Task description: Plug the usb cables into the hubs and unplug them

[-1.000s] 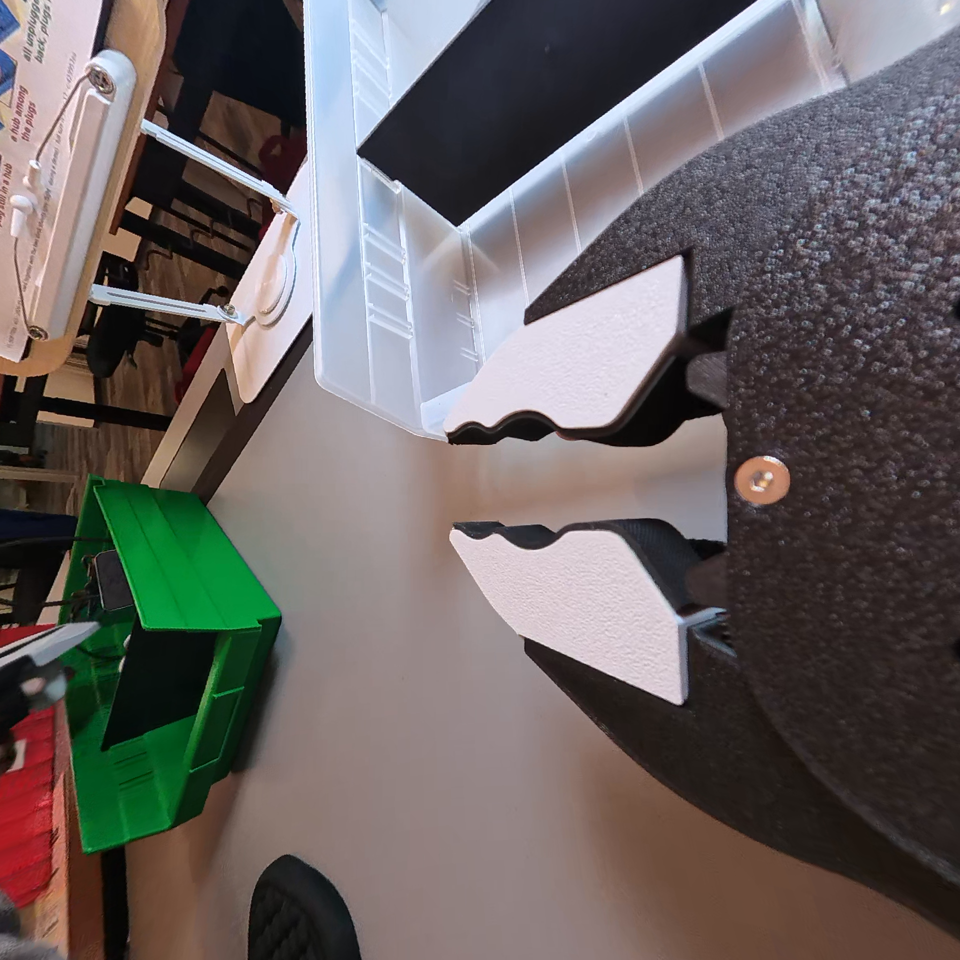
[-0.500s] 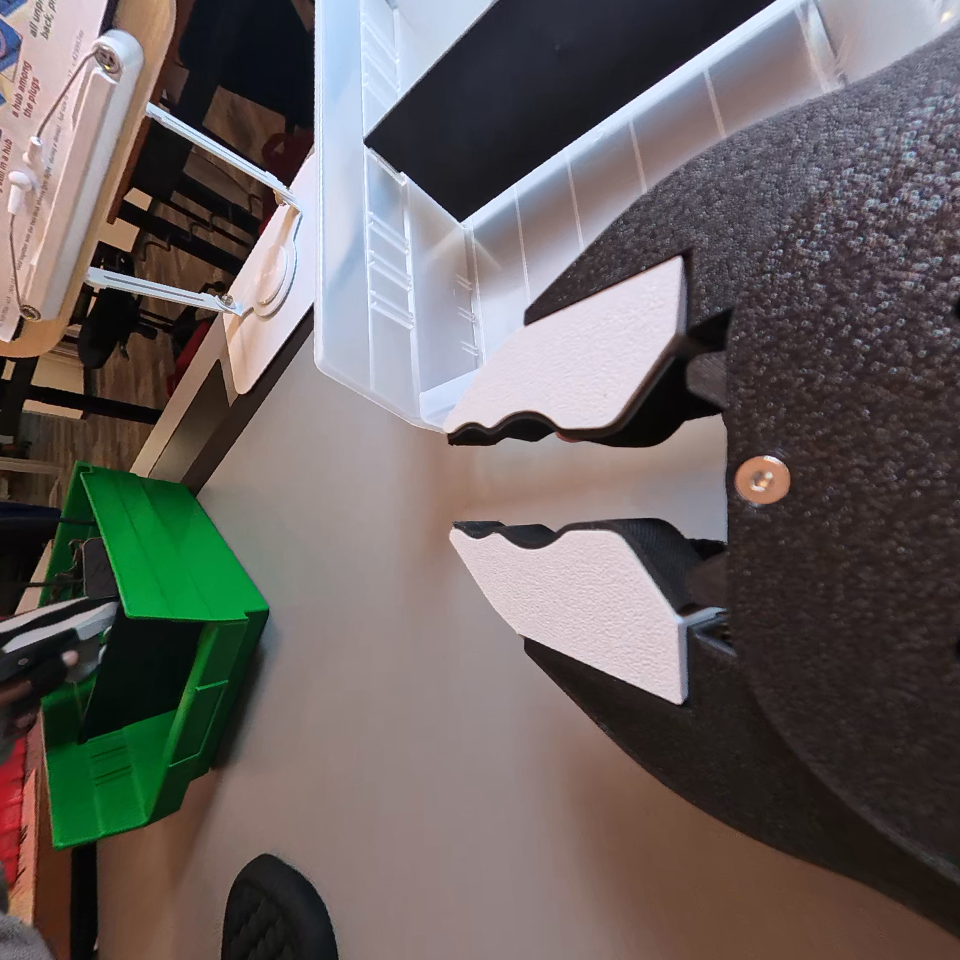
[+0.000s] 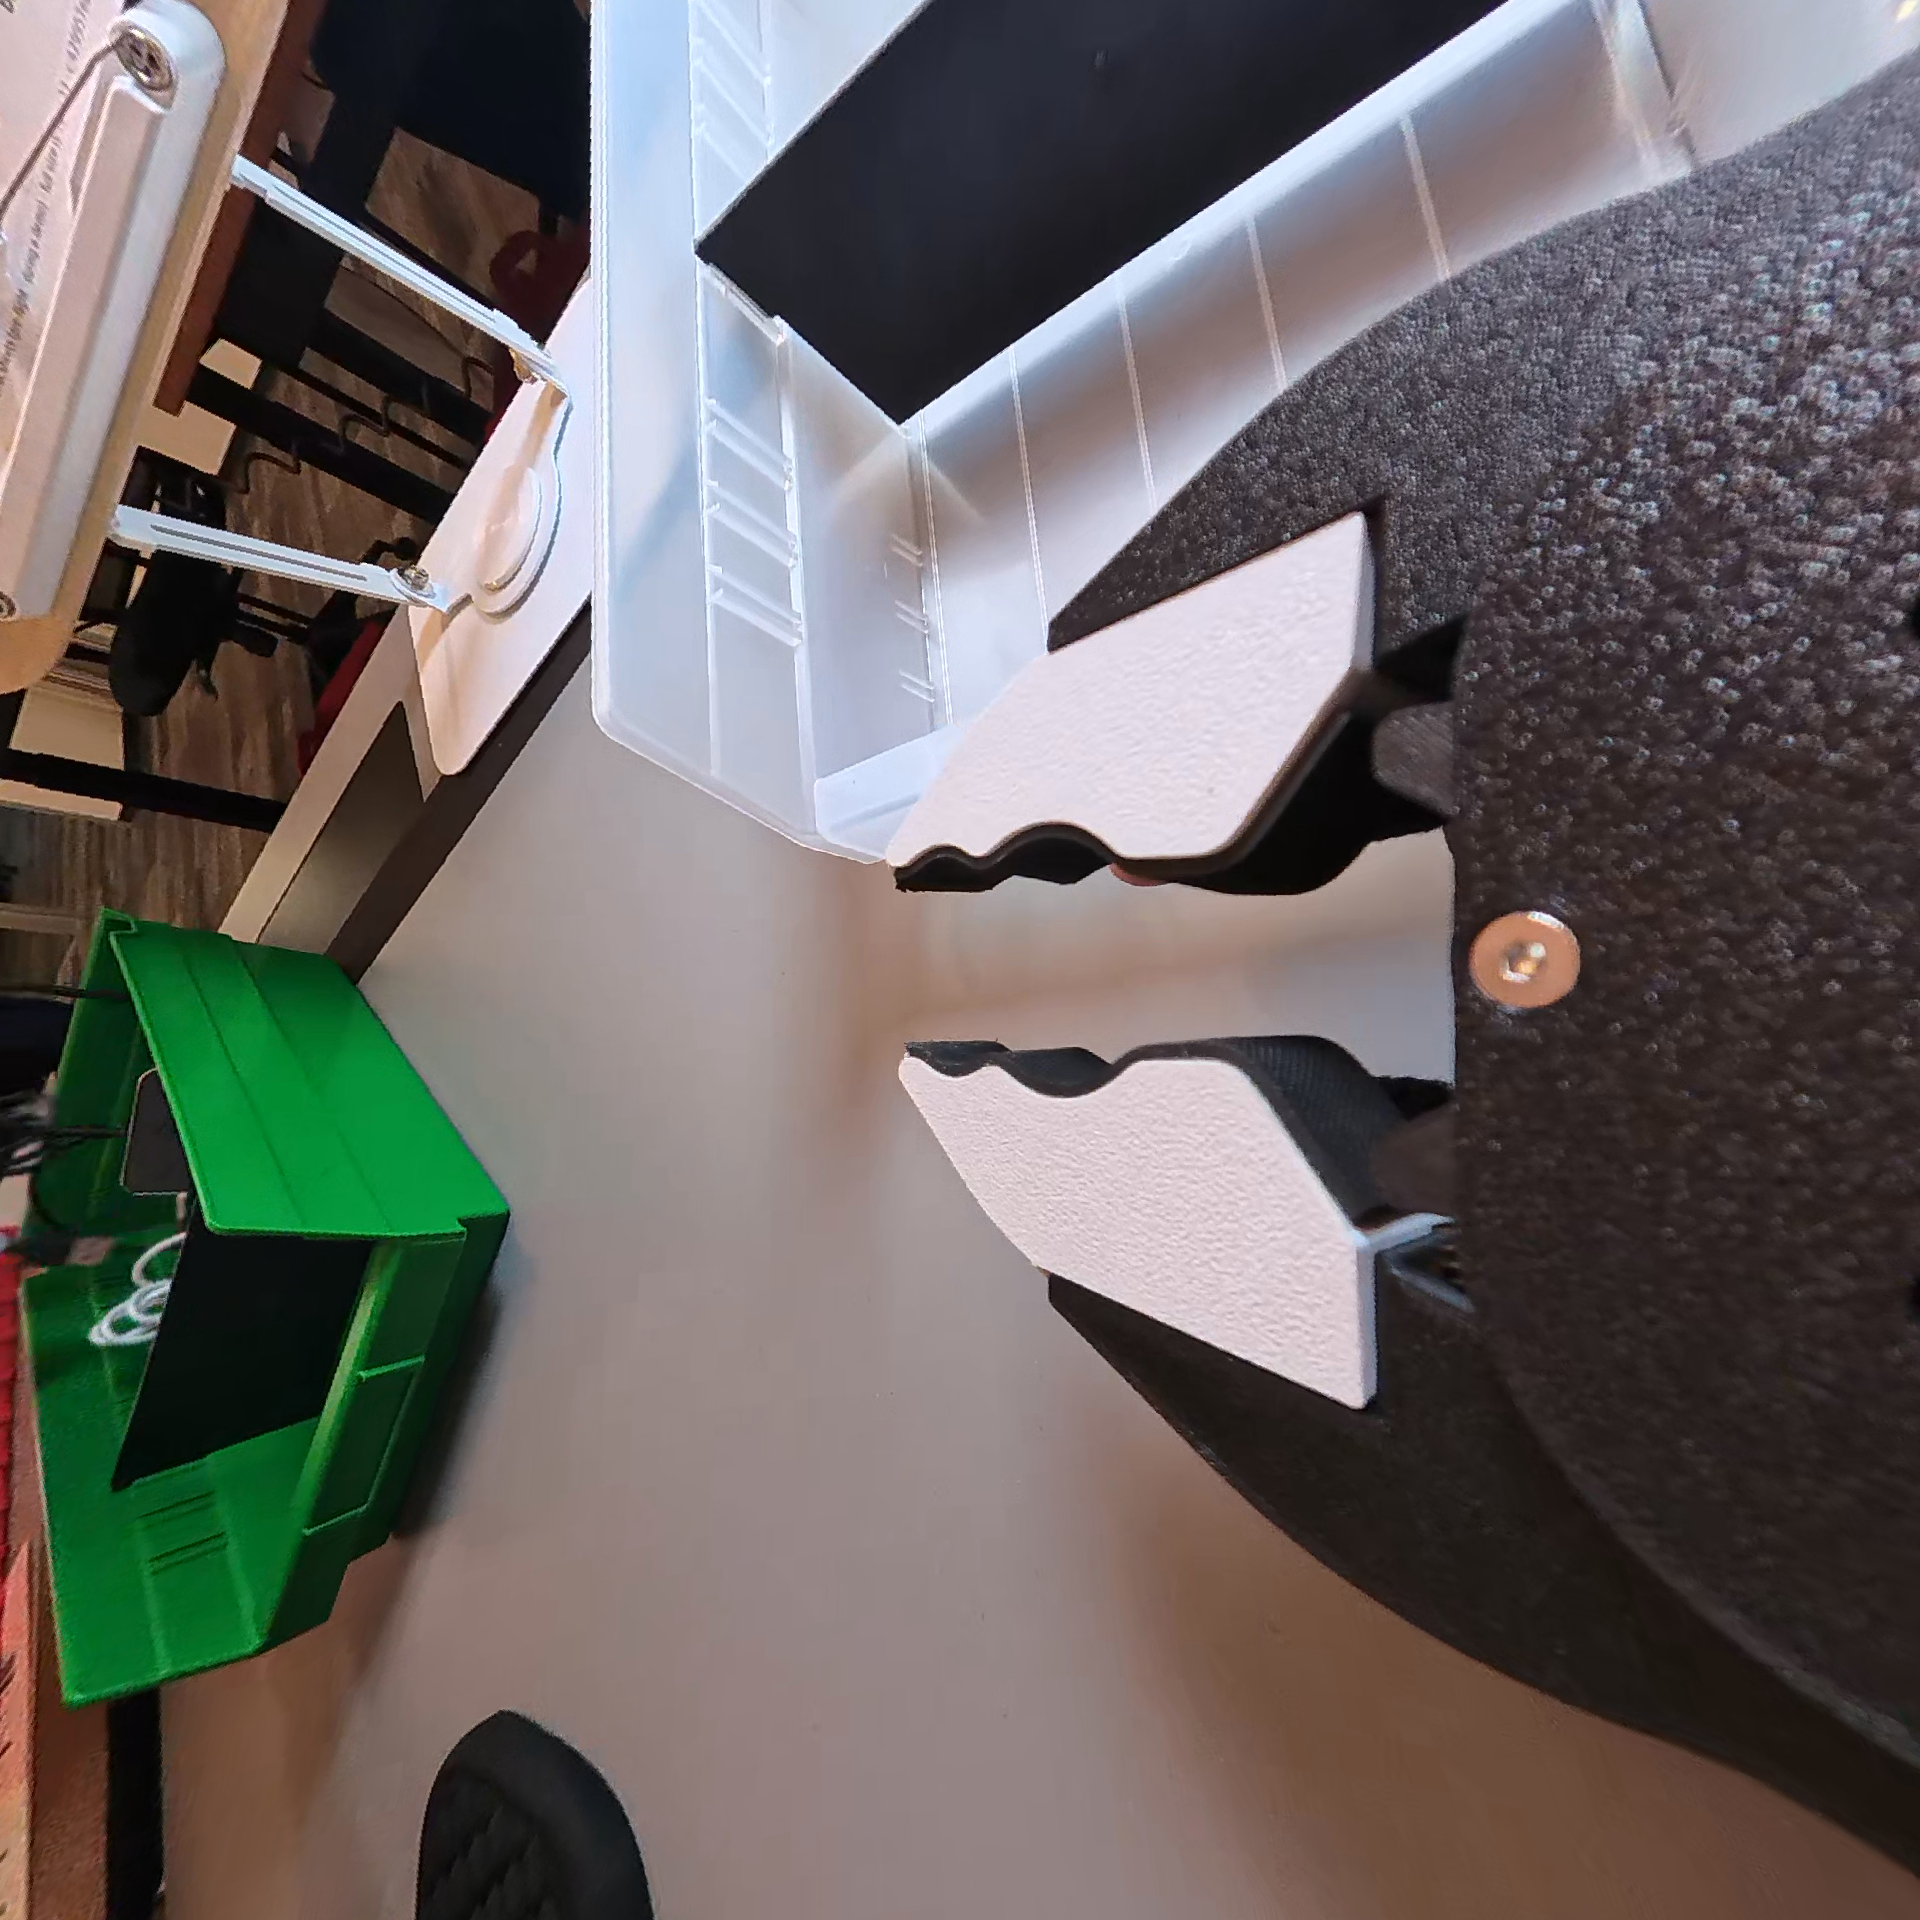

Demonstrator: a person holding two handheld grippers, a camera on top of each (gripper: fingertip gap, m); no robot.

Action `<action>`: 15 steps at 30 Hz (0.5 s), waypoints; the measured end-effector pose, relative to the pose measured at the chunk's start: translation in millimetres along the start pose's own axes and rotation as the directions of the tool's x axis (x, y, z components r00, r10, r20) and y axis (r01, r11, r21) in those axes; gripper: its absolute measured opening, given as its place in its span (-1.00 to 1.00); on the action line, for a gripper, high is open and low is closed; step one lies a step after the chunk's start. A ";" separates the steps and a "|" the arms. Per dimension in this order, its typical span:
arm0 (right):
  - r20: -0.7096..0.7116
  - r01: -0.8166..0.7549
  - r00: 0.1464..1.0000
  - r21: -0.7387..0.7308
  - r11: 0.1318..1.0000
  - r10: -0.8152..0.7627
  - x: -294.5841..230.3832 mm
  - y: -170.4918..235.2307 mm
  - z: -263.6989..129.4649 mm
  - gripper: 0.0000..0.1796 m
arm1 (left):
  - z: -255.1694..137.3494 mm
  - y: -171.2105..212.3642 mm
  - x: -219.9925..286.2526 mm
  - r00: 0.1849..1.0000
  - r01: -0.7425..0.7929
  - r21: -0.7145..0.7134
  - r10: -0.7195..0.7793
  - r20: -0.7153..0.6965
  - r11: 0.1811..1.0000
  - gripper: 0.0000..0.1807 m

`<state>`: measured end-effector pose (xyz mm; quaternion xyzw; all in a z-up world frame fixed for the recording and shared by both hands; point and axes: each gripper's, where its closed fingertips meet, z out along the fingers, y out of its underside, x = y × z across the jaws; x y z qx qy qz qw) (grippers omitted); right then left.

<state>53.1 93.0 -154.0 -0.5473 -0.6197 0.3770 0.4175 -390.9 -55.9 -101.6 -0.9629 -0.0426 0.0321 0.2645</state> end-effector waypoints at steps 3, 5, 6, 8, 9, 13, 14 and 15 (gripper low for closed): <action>0.001 -0.007 1.000 0.000 1.000 0.007 0.2 0.6 0.1 -0.69 | -36.7 -18.5 1.2 0.998 -0.045 0.049 0.043 0.047 0.998 -0.96; 0.001 -0.011 1.000 0.001 1.000 0.011 -0.1 0.5 0.3 -0.69 | -59.3 -33.1 7.9 0.996 -0.068 0.106 0.062 0.060 0.992 -0.95; 0.001 -0.011 1.000 0.001 1.000 0.011 -0.4 0.6 0.3 -0.69 | -68.9 -39.3 12.6 0.995 -0.086 0.132 0.078 0.068 0.988 -0.95; 0.001 -0.006 1.000 0.003 1.000 0.006 -1.2 0.1 0.4 -0.69 | -83.7 -50.3 25.9 0.992 -0.119 0.192 0.108 0.069 0.974 -0.96; 0.001 -0.002 1.000 0.007 1.000 0.002 -1.8 -0.7 0.2 -0.69 | -88.4 -54.6 34.7 0.991 -0.127 0.224 0.117 0.059 0.966 -0.95; 0.003 0.003 1.000 0.008 1.000 -0.003 -4.3 -0.6 1.4 -0.69 | -87.3 -56.5 56.8 0.983 -0.181 0.264 0.164 0.084 0.947 -0.95; 0.003 0.002 1.000 0.005 1.000 -0.002 -4.6 0.2 2.1 -0.69 | -83.8 -55.2 59.5 0.983 -0.181 0.264 0.164 0.085 0.947 -0.95; 0.003 0.001 1.000 0.002 1.000 -0.001 -4.8 1.0 2.7 -0.69 | -79.9 -53.9 60.5 0.983 -0.180 0.261 0.163 0.086 0.948 -0.95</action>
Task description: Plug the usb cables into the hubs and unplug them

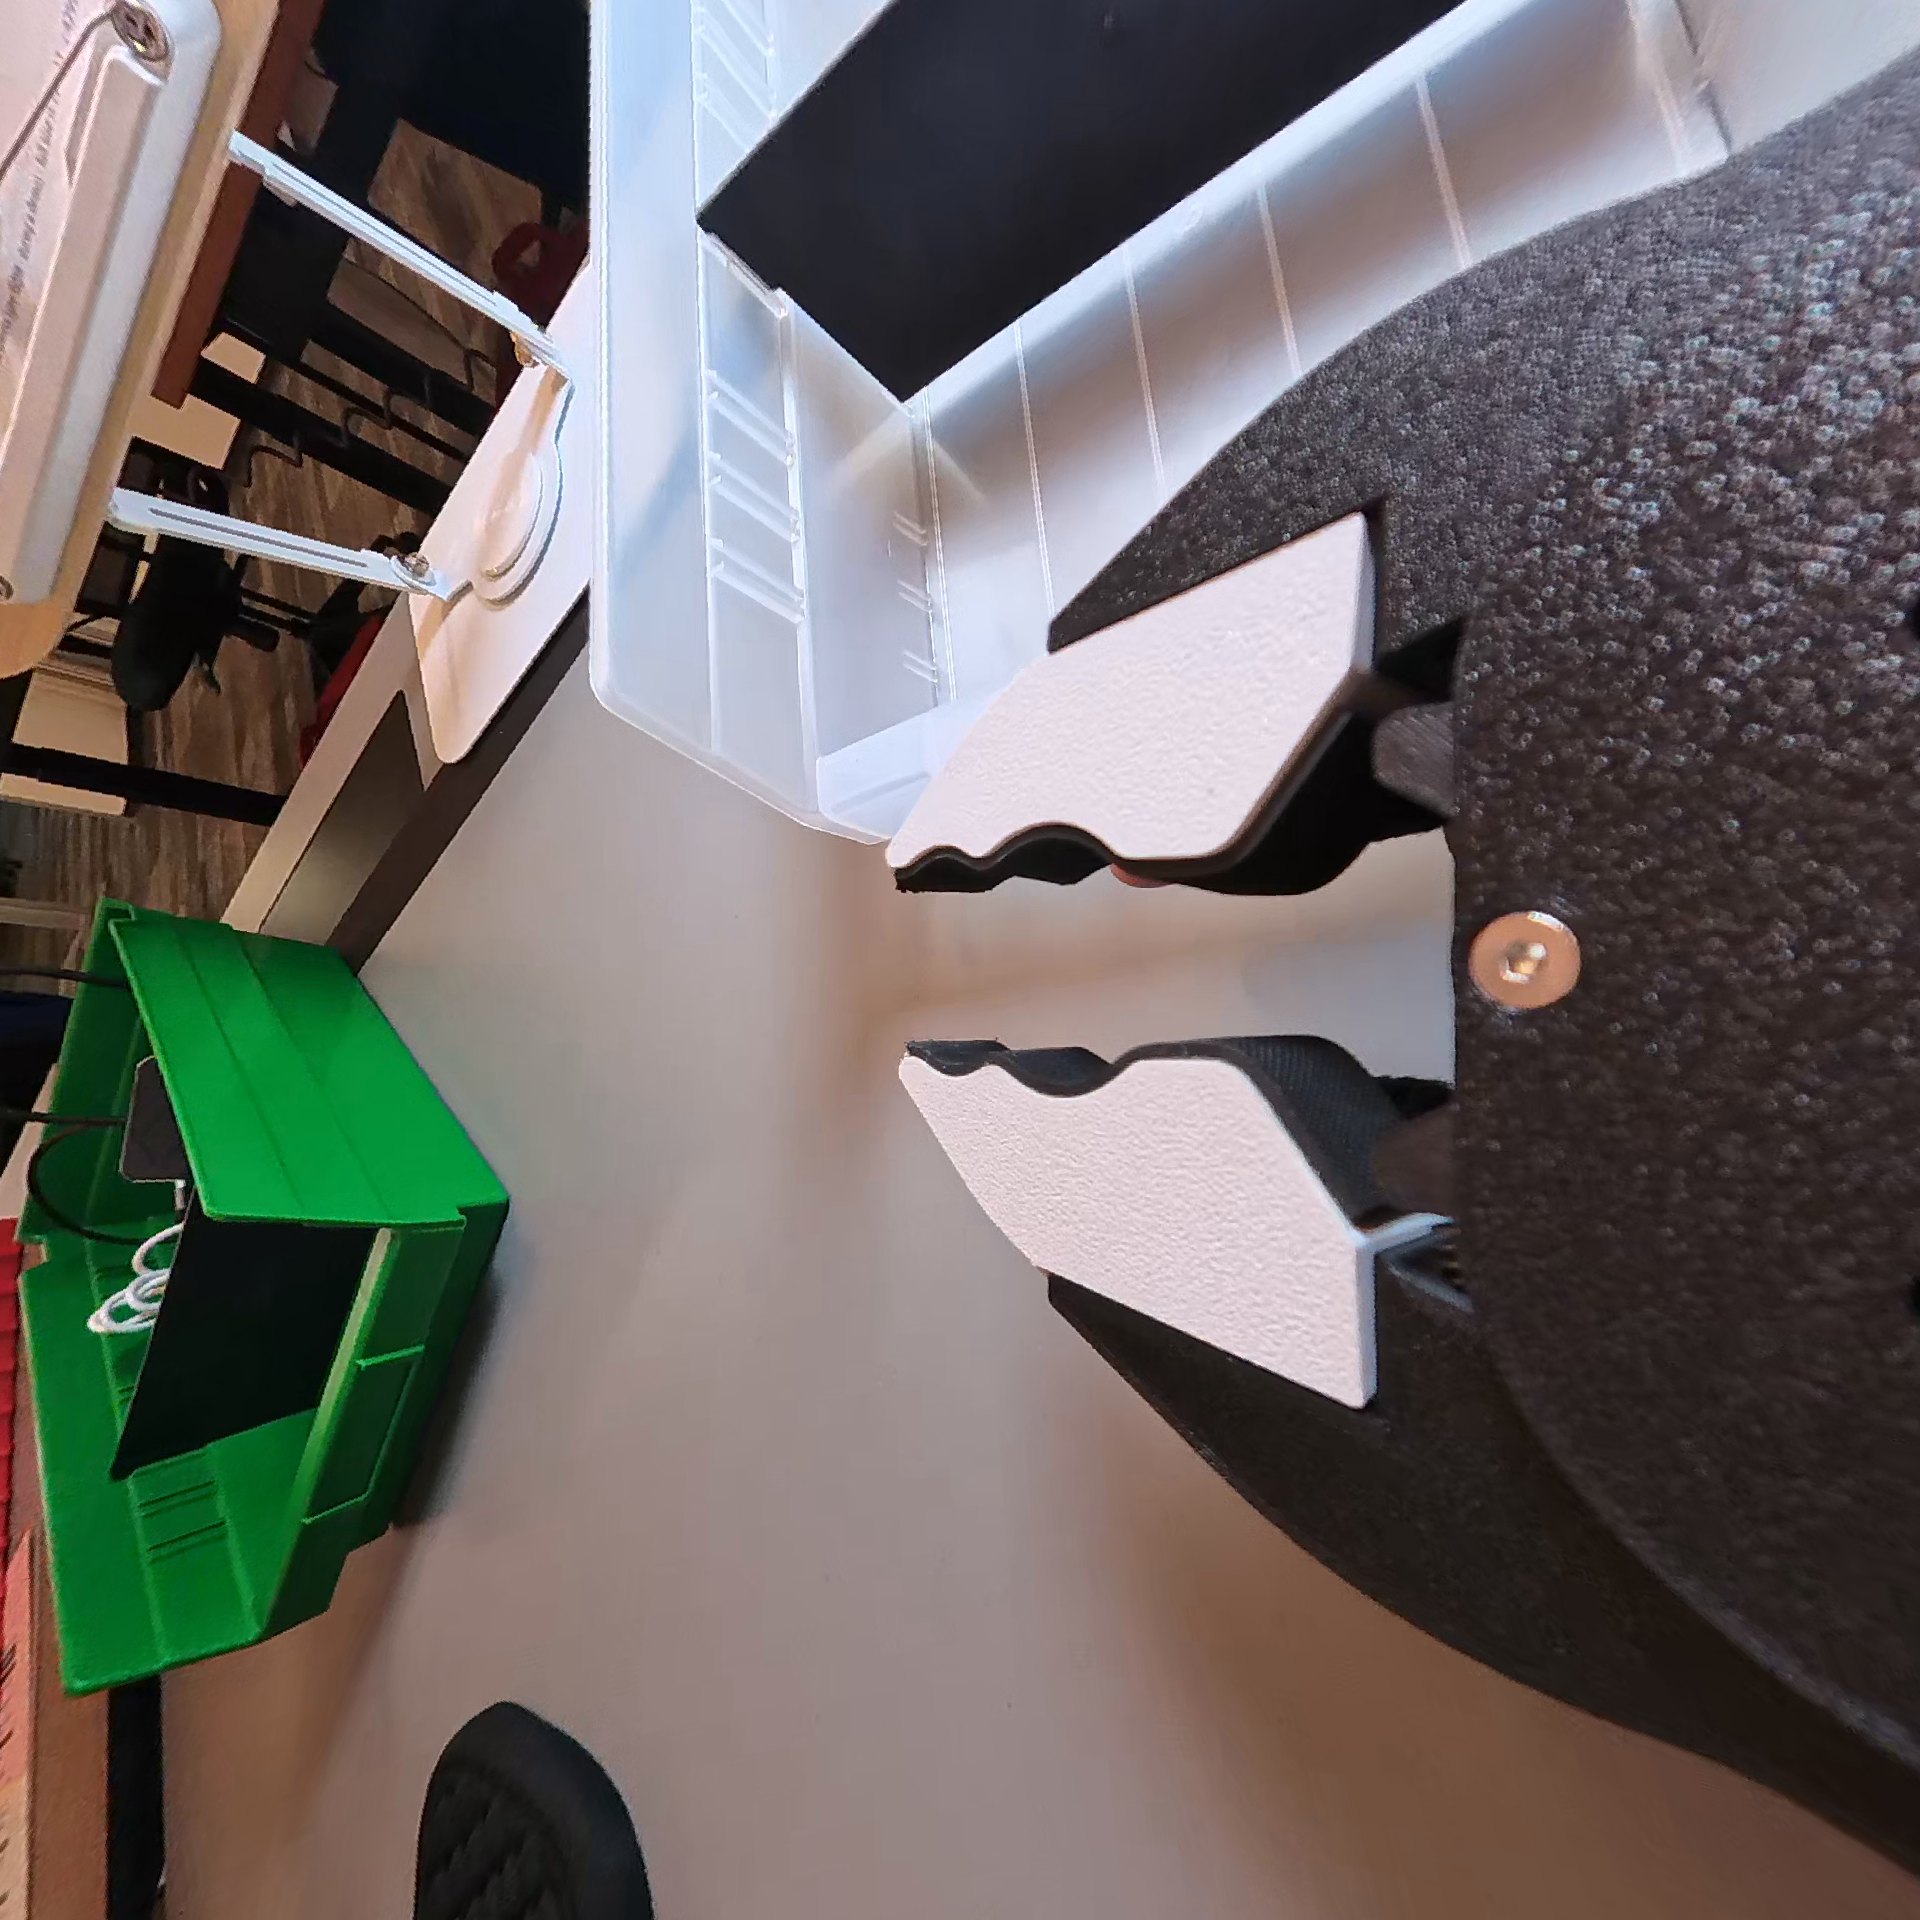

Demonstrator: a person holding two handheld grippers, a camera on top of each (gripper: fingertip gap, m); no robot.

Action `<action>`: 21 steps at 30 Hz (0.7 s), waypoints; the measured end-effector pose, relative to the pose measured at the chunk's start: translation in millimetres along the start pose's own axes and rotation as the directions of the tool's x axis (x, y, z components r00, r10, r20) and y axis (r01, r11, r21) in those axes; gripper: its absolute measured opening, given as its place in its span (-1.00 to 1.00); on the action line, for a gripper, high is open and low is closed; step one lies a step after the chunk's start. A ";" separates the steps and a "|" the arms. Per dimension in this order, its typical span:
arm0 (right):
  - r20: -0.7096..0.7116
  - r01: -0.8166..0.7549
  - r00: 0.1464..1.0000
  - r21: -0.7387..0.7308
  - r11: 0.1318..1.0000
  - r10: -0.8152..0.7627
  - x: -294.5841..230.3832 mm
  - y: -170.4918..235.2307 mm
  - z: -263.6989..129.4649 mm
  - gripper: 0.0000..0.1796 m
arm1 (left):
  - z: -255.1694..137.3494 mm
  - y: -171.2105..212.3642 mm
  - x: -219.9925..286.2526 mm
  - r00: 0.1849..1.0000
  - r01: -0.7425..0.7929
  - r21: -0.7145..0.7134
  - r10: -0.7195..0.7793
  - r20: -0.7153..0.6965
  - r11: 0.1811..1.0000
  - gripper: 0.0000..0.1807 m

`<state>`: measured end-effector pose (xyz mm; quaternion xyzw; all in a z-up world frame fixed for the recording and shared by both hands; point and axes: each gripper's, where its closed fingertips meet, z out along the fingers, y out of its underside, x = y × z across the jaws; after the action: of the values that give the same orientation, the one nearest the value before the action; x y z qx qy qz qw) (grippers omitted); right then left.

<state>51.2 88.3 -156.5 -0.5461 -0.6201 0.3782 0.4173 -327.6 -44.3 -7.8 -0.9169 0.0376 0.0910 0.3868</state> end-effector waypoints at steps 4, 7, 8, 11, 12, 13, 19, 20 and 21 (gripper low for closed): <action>-0.007 -0.006 1.000 -0.010 1.000 0.006 1.4 3.2 1.4 -0.69 | 15.8 10.6 -0.4 1.000 0.021 -0.022 -0.021 -0.003 1.000 -0.95; -0.016 -0.011 1.000 -0.014 1.000 0.011 3.6 4.9 1.4 -0.70 | 28.3 19.6 -4.9 0.999 0.035 -0.040 -0.035 0.004 0.999 -0.95; -0.017 -0.014 1.000 -0.015 1.000 0.014 4.0 5.6 1.6 -0.70 | 33.7 24.0 -7.0 0.999 0.048 -0.050 -0.048 0.008 0.998 -0.95; -0.014 -0.020 1.000 -0.024 1.000 0.019 4.2 8.4 3.5 -0.70 | 52.7 42.6 -15.2 0.997 0.077 -0.094 -0.075 0.027 0.993 -0.95; -0.013 -0.018 1.000 -0.030 0.999 0.018 3.9 9.8 4.1 -0.70 | 59.2 49.2 -18.3 0.996 0.089 -0.106 -0.086 0.033 0.990 -0.95; -0.013 -0.016 1.000 -0.034 0.999 0.015 3.8 10.8 4.7 -0.70 | 65.4 55.8 -21.4 0.994 0.103 -0.118 -0.099 0.037 0.988 -0.95; -0.013 -0.002 1.000 -0.058 0.998 0.002 2.6 16.1 7.7 -0.70 | 93.2 100.8 -36.2 0.994 0.109 -0.249 -0.100 0.050 0.962 -0.95; -0.013 0.000 1.000 -0.062 0.998 -0.001 2.4 16.9 8.3 -0.70 | 95.4 105.6 -37.7 0.994 0.103 -0.264 -0.093 0.050 0.959 -0.95; -0.012 0.002 1.000 -0.066 0.998 -0.002 2.1 17.8 8.9 -0.70 | 97.1 108.6 -38.6 0.996 0.092 -0.273 -0.082 0.047 0.958 -0.95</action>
<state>49.2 92.4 -175.9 -0.5611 -0.6304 0.3540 0.4031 -393.9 -50.7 -143.0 -0.9608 -0.0226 0.0941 0.2600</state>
